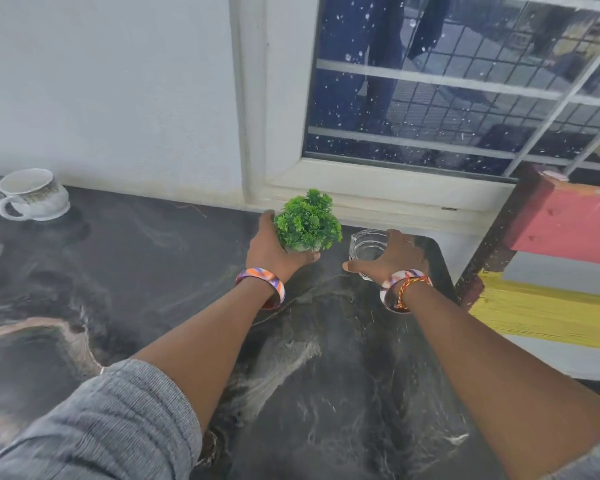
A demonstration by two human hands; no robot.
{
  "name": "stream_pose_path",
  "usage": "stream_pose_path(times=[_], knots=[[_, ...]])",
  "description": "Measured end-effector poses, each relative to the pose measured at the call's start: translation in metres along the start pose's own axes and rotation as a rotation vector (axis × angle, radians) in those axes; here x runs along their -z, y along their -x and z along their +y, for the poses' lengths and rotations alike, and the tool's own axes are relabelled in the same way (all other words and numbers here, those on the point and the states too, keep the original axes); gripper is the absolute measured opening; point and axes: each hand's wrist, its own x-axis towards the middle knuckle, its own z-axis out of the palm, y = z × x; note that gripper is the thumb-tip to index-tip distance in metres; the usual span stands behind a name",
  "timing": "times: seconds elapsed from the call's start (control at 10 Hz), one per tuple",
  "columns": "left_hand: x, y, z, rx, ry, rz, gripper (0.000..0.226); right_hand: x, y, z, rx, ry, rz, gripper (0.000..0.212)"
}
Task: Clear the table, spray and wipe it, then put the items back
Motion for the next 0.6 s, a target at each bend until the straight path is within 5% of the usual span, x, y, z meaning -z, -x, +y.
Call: stream_pose_path(times=[0.3, 0.6], knots=[[0.037, 0.025, -0.009, -0.064, -0.164, -0.054, 0.105, -0.006, 0.042, -0.009, -0.009, -0.033, 0.133, 0.09], [0.082, 0.076, -0.031, -0.149, -0.376, -0.096, 0.068, -0.042, 0.129, -0.03, -0.026, 0.012, 0.163, 0.073]])
